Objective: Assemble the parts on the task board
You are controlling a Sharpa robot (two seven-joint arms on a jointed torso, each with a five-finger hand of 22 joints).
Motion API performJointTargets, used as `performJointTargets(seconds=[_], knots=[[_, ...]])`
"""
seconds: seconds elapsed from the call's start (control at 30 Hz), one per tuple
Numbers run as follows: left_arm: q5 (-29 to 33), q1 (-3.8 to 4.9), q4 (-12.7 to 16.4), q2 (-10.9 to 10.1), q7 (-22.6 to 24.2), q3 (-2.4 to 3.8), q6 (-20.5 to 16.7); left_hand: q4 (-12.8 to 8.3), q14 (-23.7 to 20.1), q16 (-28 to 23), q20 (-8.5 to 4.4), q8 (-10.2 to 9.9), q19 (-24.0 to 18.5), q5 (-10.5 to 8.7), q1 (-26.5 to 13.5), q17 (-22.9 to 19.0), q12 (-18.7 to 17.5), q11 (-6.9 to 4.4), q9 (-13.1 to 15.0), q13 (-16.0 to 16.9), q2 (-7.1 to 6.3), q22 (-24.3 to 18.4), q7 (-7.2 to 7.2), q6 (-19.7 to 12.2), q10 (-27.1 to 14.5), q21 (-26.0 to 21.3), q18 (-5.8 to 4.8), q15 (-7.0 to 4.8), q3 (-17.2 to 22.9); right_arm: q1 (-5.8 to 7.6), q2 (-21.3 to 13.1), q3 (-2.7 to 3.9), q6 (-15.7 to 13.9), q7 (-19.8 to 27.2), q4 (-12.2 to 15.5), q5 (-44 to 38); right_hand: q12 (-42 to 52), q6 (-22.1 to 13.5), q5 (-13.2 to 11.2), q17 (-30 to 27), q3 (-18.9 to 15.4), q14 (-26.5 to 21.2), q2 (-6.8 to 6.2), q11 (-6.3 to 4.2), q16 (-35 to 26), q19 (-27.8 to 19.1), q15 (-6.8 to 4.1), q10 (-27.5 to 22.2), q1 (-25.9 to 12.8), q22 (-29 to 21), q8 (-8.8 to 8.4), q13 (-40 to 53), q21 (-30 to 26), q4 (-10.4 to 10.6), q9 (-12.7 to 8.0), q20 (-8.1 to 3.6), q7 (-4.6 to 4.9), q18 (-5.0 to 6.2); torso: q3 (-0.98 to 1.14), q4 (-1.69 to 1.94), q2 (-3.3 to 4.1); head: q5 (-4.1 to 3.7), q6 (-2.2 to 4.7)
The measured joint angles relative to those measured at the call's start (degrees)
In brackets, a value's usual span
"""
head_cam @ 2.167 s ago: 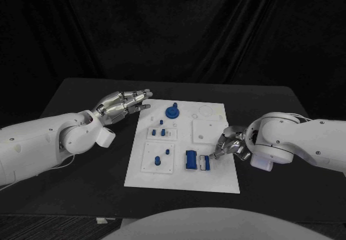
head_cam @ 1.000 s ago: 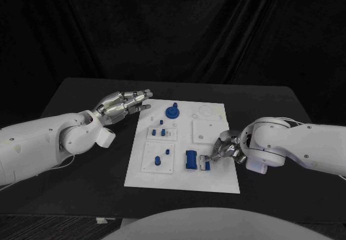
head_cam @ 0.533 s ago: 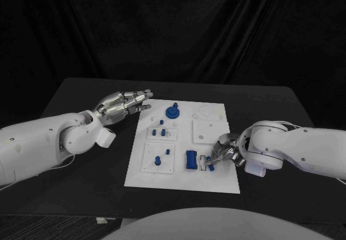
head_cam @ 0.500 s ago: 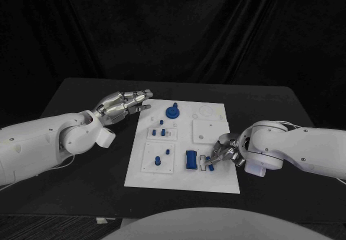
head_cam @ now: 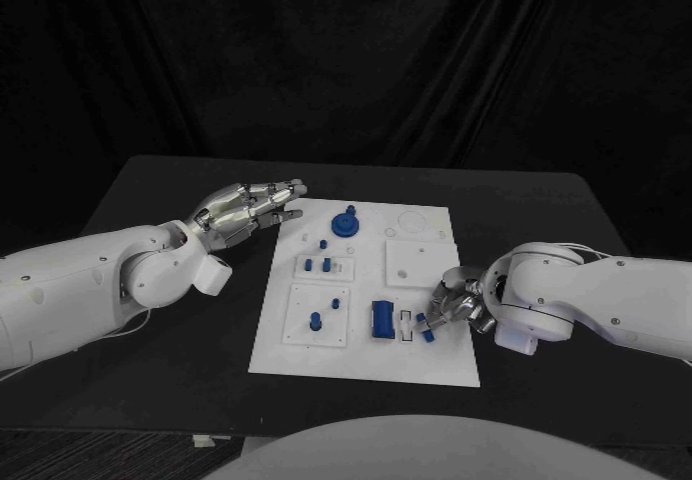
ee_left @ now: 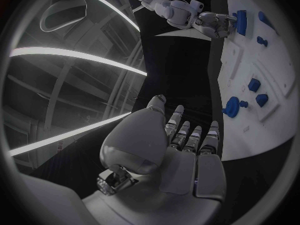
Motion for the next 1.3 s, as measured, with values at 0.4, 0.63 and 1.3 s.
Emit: performJointTargets(seconds=[0.4, 0.63, 1.3], knots=[[0.0, -0.01, -0.1, 0.1, -0.1, 0.0, 0.1, 0.0, 0.0, 0.2, 0.0, 0.0, 0.0, 0.0, 0.0, 0.1, 0.0, 0.0, 0.0, 0.0, 0.0, 0.1, 0.0, 0.0, 0.0, 0.0, 0.0, 0.0, 0.0, 0.02, -1.0, 0.01, -0.5, 0.3, 1.3, -1.7, 0.0, -1.4, 1.0, 0.0, 1.4, 0.1, -1.35, 2.39, 0.0, -0.5, 2.14, 0.1, -0.4, 0.0, -5.16, -0.1, -0.8, -0.6, -7.4, 1.75, 1.29, 0.01, 0.02, 0.0, 0.01, -0.09, 0.0], [0.0, -0.03, -0.1, 0.2, -0.2, 0.0, 0.2, 0.0, 0.0, 0.2, 0.21, 0.0, 0.2, 0.0, 0.0, 0.0, 0.0, 0.0, 0.0, 0.0, 0.0, 0.2, 0.0, 0.0, 0.0, 0.0, 0.0, 0.0, 0.0, -0.01, -0.9, -0.13, -0.3, 0.3, 2.8, -9.0, 0.0, -2.0, 1.7, 0.0, 1.9, 0.0, -2.13, 3.58, 0.0, -0.5, 3.24, 0.1, -0.8, 0.0, -7.16, -0.1, -1.2, -0.8, -9.6, 2.57, 1.72, 0.0, 0.02, 0.0, 0.01, -0.15, 0.0], [0.0, -0.07, -0.1, 0.2, -0.5, 0.0, 0.5, 0.0, 0.2, 0.2, 0.2, 0.0, 0.2, 0.0, 0.0, 0.1, 0.0, 0.0, 0.0, 0.0, 0.0, 0.2, 0.0, 0.0, 0.0, 0.0, 0.0, 0.23, 0.0, -0.4, 1.2, 0.0, 4.0, 0.3, 4.2, -32.2, 0.0, 1.8, 7.9, 0.0, 6.6, 0.2, -4.79, 3.81, -0.2, -0.7, 3.44, -0.1, 1.9, 0.0, -13.48, -0.1, -1.9, -5.2, -9.6, 3.19, 3.83, 0.0, -0.01, 0.04, 0.0, -0.29, 0.0]])
